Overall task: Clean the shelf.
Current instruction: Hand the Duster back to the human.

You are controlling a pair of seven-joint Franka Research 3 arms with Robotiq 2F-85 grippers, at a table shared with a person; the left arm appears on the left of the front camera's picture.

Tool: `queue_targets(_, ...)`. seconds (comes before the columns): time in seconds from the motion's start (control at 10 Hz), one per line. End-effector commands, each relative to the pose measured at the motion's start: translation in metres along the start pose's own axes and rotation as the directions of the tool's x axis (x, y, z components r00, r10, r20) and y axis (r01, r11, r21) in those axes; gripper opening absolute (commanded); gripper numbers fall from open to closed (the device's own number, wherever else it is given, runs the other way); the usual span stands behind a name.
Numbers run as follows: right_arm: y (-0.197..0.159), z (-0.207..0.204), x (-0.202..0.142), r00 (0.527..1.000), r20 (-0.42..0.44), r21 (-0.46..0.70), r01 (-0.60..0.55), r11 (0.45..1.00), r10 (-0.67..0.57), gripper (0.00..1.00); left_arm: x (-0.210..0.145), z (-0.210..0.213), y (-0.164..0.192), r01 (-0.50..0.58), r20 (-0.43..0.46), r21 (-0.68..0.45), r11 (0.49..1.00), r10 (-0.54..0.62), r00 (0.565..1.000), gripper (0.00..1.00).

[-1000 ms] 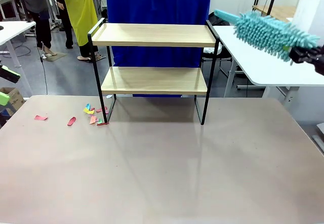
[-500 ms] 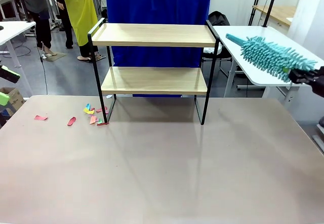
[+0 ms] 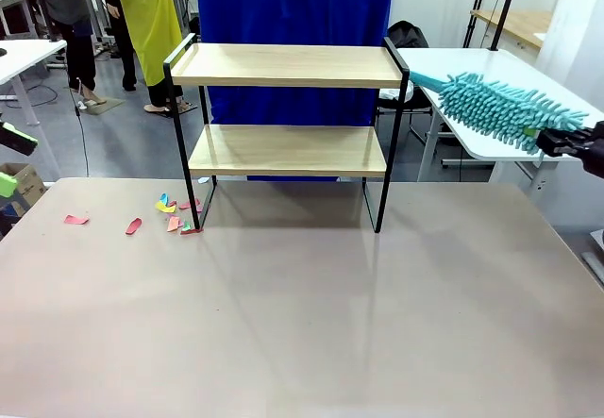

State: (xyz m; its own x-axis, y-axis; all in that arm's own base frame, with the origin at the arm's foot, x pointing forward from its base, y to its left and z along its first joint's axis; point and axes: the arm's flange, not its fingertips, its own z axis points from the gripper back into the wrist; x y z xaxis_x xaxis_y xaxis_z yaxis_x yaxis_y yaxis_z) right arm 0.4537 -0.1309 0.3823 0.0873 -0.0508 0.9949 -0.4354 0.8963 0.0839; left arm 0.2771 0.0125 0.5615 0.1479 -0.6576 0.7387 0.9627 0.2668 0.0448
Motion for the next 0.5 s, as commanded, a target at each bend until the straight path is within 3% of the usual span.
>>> queue_targets(0.0,0.0072,0.0023,-0.0007,0.999,0.035,-0.069,0.015,0.998,-0.012,0.16,0.0012,0.0005,0.0005,0.016,0.031,-0.01,1.0,-0.016,0.999,1.0)
queue_targets(0.4,0.0072,0.0023,-0.0007,0.999,0.035,-0.069,0.015,0.998,-0.012,0.16,0.0012,0.0005,0.0005,0.016,0.031,-0.01,1.0,-0.016,0.999,1.0)
